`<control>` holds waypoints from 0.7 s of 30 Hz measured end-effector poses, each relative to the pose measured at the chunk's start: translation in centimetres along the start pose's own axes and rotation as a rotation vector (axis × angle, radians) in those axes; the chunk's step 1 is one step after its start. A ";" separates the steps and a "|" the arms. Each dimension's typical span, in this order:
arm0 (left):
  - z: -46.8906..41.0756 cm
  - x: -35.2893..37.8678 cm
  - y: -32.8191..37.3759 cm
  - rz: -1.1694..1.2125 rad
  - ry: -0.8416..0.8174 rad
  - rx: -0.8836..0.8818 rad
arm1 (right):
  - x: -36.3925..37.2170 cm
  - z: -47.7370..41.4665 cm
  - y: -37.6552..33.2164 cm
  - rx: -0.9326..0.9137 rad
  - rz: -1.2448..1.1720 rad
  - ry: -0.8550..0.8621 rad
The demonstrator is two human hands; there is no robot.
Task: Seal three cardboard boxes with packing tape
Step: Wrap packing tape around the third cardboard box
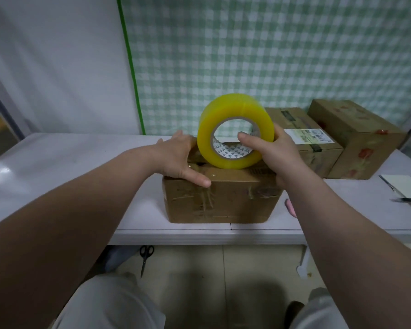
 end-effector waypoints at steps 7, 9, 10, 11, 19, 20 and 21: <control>-0.9 0.4 -1.4 0.139 -0.028 0.039 | 0.7 -0.5 -1.6 -0.118 0.106 0.152; -0.9 0.2 -1.2 0.141 -0.048 0.030 | -0.5 -1.2 -2.7 -0.154 0.147 0.238; -0.9 0.2 -1.1 0.144 -0.055 0.022 | -1.6 -1.6 -3.2 -0.157 0.168 0.286; -0.9 0.2 -0.9 0.153 -0.063 0.010 | -2.9 -1.9 -3.4 -0.156 0.216 0.319; -1.8 -0.9 1.5 0.093 -0.148 -0.095 | -5.9 -1.8 -2.3 -0.230 0.476 0.297; -2.1 -0.7 1.7 0.061 -0.113 -0.100 | -5.9 -1.8 -2.1 -0.231 0.464 0.302; -2.5 -0.2 1.8 0.027 -0.081 -0.095 | -5.9 -1.8 -1.9 -0.221 0.437 0.307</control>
Point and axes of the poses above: each hand's wrist, its own z-axis away from the middle knuckle, its own x-axis out of the palm, y = z × x, the point moved 1 cm from there along -z, towards the middle knuckle, and after that the axes turned 10 degrees about z, right-handed, at the moved point
